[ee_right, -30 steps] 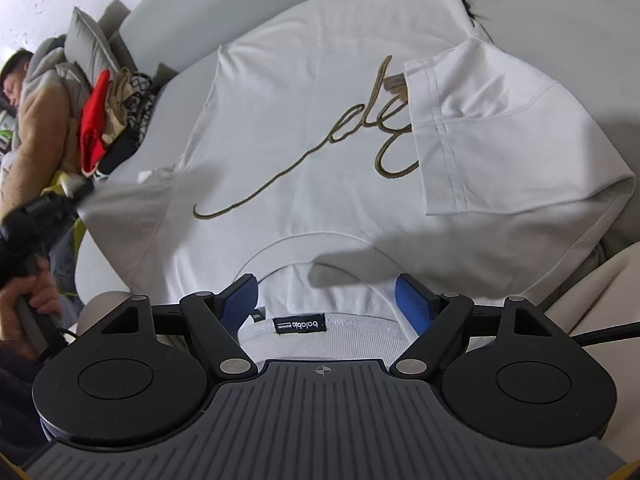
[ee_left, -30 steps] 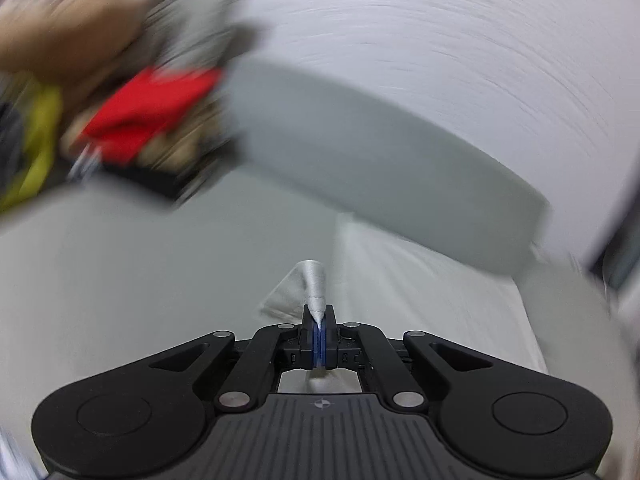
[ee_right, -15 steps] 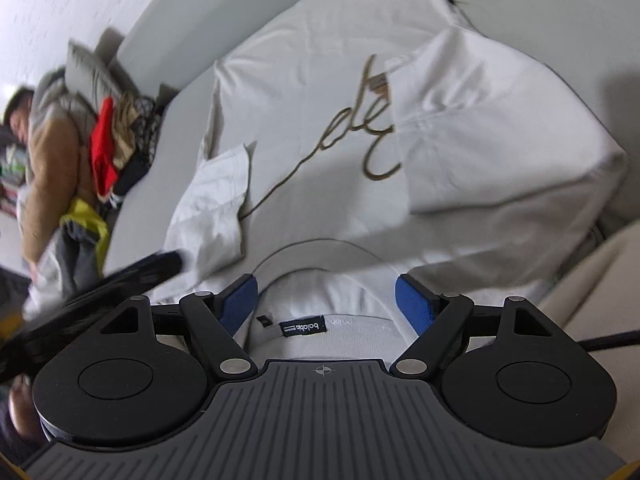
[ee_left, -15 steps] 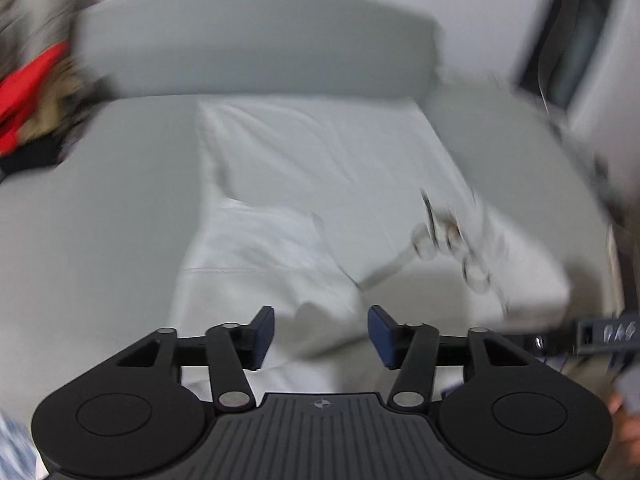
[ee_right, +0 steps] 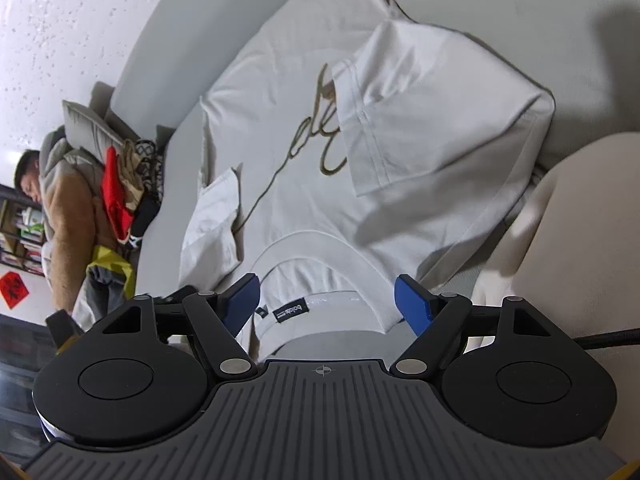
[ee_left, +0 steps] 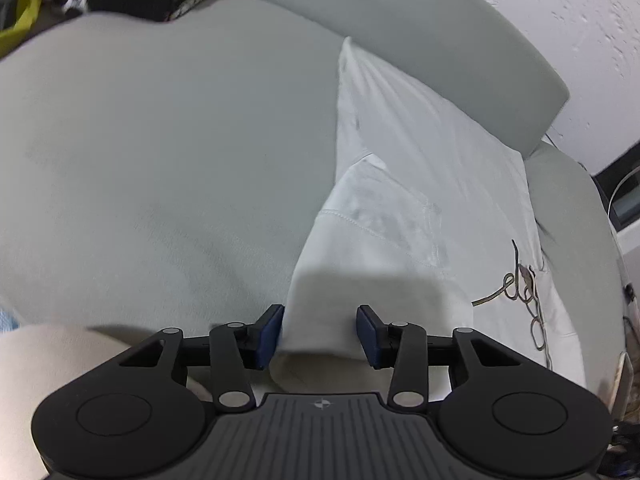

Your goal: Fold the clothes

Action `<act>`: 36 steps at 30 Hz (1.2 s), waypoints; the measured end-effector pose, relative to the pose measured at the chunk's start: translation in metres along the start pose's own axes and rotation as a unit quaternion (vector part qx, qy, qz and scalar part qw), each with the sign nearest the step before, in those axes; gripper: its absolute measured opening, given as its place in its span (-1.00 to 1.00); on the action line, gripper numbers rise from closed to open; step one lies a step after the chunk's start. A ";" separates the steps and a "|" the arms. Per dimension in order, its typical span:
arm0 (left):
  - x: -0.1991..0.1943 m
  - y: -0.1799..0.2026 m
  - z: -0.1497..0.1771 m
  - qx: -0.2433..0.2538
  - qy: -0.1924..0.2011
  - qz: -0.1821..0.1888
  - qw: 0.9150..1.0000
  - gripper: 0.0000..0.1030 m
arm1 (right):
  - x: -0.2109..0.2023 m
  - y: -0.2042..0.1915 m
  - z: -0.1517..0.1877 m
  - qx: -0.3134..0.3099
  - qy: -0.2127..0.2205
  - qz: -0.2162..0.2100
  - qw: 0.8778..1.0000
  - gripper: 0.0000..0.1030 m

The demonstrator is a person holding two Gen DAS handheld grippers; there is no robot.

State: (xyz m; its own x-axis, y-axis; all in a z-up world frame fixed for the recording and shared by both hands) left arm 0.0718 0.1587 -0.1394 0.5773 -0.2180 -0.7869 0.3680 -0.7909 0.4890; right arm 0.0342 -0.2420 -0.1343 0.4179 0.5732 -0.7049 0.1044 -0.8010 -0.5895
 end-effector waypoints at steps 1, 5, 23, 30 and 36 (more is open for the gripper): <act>-0.002 0.000 0.000 -0.002 0.004 0.006 1.000 -0.97 | -0.001 0.000 0.000 -0.007 0.001 0.002 1.000 0.55; -0.014 -0.007 0.003 -0.005 0.026 -0.015 1.000 -1.00 | -0.001 -0.001 0.001 -0.016 -0.002 0.006 1.000 0.55; -0.051 0.027 0.019 0.051 0.083 -0.010 0.995 -0.45 | -0.014 -0.003 -0.007 -0.027 0.038 0.031 0.998 0.30; 0.006 0.066 0.009 0.120 0.074 0.012 0.990 -0.76 | 0.001 0.000 -0.041 -0.086 0.085 0.142 0.982 -0.41; 0.041 0.068 0.030 0.161 0.038 -0.021 0.986 -0.73 | 0.030 0.018 -0.062 -0.155 0.050 0.278 0.947 -0.39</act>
Point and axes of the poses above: each gripper's, at about its wrist camera, not at the fingertips, and x roughly the way its jaws point, y to its right, z to its underside, the point moved 4 cm from there along x, roughly the way its jaws point, and after that the axes turned 12 degrees about -x, right-handed, at the moved point
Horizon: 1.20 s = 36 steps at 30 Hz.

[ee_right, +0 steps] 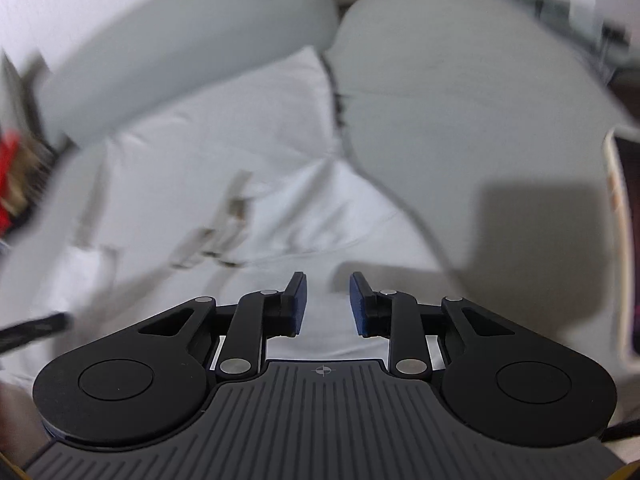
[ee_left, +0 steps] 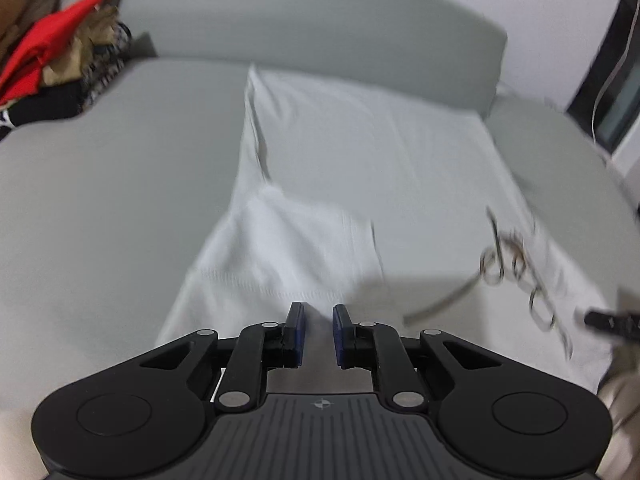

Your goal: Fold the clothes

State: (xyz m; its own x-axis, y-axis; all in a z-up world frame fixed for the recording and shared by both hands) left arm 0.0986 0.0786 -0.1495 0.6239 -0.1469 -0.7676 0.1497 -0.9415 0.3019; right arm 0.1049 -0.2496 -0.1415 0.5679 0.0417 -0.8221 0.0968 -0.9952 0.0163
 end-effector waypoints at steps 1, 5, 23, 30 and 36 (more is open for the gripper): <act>-0.002 0.000 0.005 0.009 0.001 -0.004 1.000 -0.72 | 0.009 0.002 0.005 -0.009 -0.028 0.011 0.999 -0.46; -0.021 0.006 0.021 0.031 -0.026 -0.012 0.999 -0.72 | -0.005 0.012 0.017 0.000 -0.063 -0.003 0.998 -0.46; -0.059 0.027 0.040 -0.018 -0.064 0.052 0.996 -0.37 | -0.083 0.222 -0.003 0.302 0.227 0.217 0.900 0.21; -0.043 0.027 0.035 -0.027 -0.068 0.044 0.996 -0.37 | -0.026 0.262 -0.019 0.303 0.180 0.229 0.908 0.23; -0.044 0.026 0.031 -0.032 -0.053 0.047 0.997 -0.34 | -0.047 0.252 -0.022 0.335 0.248 0.211 0.884 0.28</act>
State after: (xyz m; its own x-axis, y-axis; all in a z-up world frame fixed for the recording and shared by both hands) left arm 0.0515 0.0515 -0.1253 0.5528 -0.2682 -0.7890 0.1447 -0.9015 0.4078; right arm 0.1206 -0.5005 -0.0868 0.7425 -0.4770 -0.4703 -0.6204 -0.7543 -0.2146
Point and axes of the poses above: each gripper's, at about its wrist camera, not at the fingertips, and x roughly the way its jaws point, y to its right, z to its underside, the point moved 4 cm from there along x, roughly the way its jaws point, and after that the axes turned 12 degrees about -x, right-handed, at the moved point
